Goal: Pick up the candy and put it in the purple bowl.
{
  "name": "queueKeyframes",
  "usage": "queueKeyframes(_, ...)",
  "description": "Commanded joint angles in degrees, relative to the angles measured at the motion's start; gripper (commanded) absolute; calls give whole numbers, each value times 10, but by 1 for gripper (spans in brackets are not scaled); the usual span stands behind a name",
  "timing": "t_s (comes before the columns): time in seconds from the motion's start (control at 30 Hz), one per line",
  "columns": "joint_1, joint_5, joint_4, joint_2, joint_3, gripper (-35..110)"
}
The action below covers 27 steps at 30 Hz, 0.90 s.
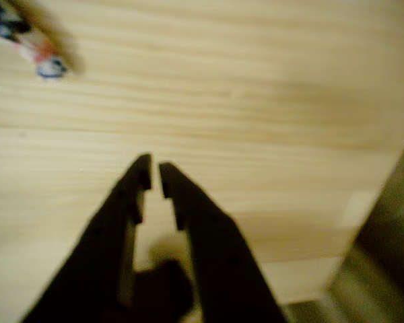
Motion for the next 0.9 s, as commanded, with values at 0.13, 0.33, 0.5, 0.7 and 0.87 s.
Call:
queueKeyframes(0.13, -50, -82, 19, -103, -163, -1)
queueKeyframes(0.33, -100, -83, 18, -174, -207, -1)
queueKeyframes(0.5, -145, -112, 27, -214, -230, -1)
queueKeyframes(0.7, -175, -103, 33, -253, -233, 2)
queueKeyframes(0.87, -185, -91, 42, -272, -236, 5)
